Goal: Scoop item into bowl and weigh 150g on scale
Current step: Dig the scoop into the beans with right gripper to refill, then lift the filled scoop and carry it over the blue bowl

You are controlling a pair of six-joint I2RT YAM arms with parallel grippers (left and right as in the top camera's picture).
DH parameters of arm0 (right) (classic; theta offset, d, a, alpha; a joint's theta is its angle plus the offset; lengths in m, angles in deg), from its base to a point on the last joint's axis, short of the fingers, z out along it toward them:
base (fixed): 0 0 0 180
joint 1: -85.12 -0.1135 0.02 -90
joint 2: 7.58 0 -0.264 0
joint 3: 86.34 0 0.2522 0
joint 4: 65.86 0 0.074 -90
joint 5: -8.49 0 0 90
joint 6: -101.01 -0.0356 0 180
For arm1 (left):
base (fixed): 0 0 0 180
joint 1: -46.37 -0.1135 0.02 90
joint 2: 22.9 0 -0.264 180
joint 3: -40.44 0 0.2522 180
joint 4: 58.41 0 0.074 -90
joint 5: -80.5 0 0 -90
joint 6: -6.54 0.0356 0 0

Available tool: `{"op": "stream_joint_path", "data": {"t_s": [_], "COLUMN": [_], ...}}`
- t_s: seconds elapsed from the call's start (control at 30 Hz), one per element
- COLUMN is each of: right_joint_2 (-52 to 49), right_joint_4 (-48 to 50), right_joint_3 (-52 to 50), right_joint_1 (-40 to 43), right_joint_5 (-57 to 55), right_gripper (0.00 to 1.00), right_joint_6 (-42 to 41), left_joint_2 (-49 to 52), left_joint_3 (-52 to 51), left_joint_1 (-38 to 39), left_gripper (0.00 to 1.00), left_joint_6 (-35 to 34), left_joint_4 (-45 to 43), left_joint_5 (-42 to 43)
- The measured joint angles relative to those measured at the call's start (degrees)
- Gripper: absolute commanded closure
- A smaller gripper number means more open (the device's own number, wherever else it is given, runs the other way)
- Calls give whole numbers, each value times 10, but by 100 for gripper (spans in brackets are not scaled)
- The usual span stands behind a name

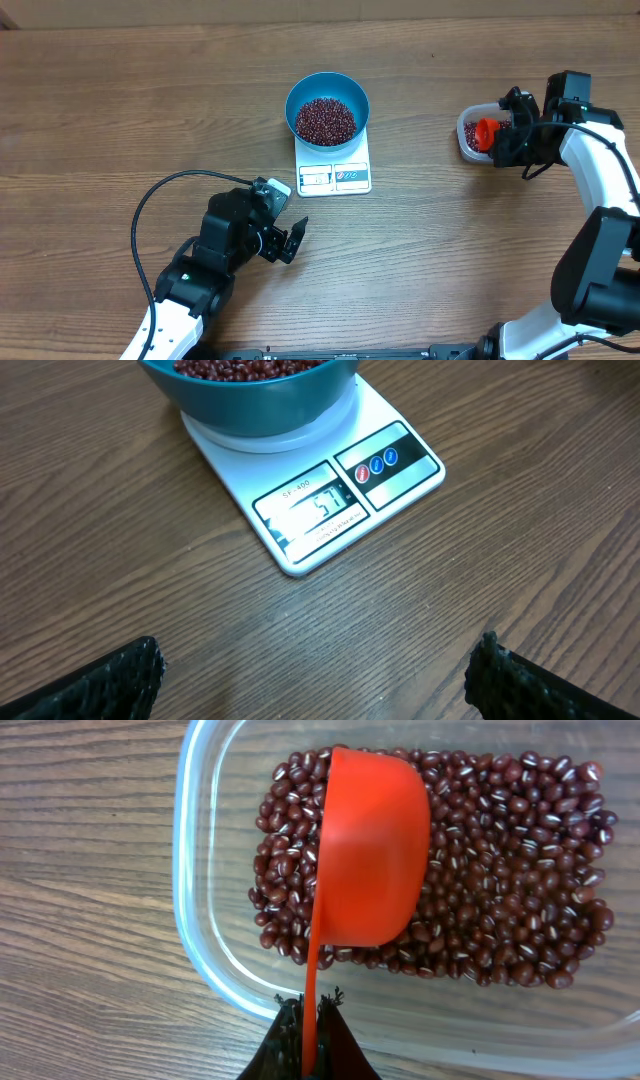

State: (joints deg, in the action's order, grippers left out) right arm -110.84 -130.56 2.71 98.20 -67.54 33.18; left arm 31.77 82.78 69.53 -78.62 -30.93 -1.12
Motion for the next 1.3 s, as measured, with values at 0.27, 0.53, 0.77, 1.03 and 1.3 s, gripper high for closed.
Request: {"op": "stream_joint_path", "data": {"t_s": [0.27,0.53,0.77,1.03,1.3], "right_joint_2": [0,0,17,37,37], "right_joint_4": [4,-59,-103,-128,-131], "right_joint_3": [-1,26,106,114,114], "right_joint_1": [-4,10,17,-25,-89], "right_joint_5": [0,-10,-68,-165,-259], "right_gripper": [96,96,96,96,96], "right_joint_6": [-1,-55,-111,-146,-166], "left_joint_2": [0,0,0,0,0], "left_joint_3": [0,0,0,0,0], "left_joint_1": [0,0,0,0,0], "left_gripper": [0,0,0,1,0], "left_joint_6": [0,0,0,0,0], "left_joint_4": [0,0,0,0,0], "left_joint_5": [0,0,0,0,0]}}
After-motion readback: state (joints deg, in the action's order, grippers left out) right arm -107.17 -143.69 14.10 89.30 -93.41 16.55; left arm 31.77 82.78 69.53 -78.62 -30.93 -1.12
